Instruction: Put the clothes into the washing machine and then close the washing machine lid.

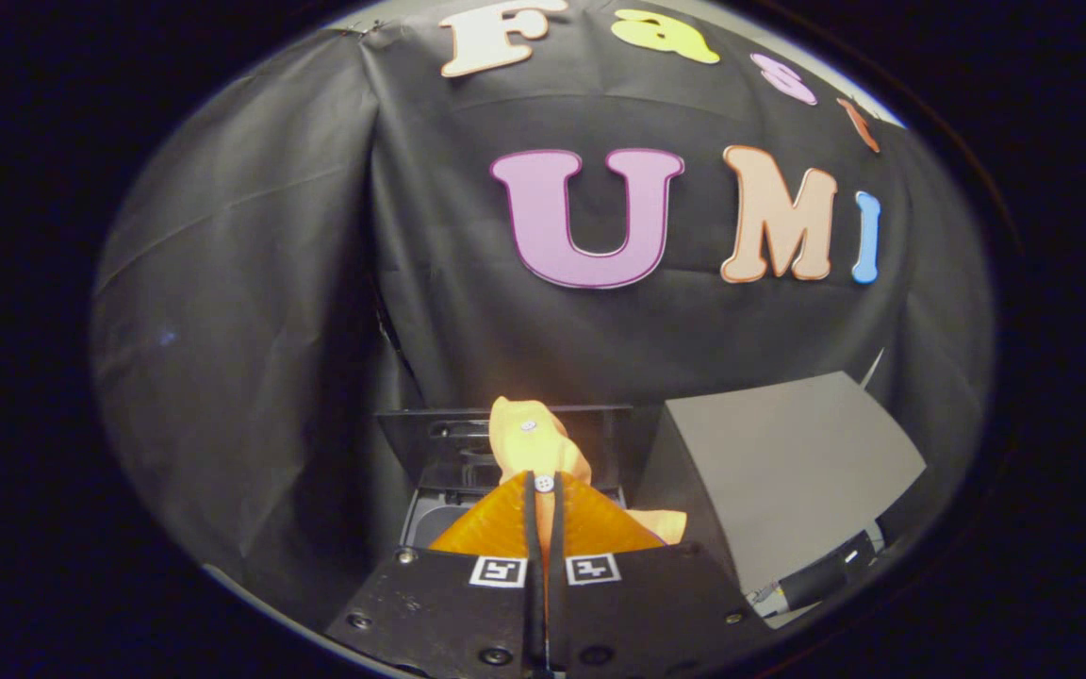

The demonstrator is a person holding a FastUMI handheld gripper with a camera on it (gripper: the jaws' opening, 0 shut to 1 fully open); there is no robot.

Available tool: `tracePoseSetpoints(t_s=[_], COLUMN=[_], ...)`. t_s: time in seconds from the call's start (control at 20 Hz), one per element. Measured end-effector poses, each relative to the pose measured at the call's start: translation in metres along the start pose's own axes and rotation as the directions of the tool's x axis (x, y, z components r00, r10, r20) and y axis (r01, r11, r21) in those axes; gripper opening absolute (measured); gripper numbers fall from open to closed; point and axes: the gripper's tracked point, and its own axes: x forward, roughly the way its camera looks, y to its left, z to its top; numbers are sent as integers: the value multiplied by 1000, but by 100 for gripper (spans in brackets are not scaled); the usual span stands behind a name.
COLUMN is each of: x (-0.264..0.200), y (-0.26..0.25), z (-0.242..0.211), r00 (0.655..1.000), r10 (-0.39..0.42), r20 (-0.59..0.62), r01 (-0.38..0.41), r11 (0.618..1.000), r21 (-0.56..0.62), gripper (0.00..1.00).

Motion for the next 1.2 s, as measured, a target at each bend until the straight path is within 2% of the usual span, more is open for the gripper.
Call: tracePoseSetpoints(t_s=[0.55,1.05,1.2], x=[83,138,154], y=[33,49,54], z=[-88,-189,-210], r00=[989,945,936], r10=[-20,-46,-31], r20=[-148,-323,-352], r01=[28,67,57], r11=[998,996,996], r21=[55,53,62], gripper=[2,2,2])
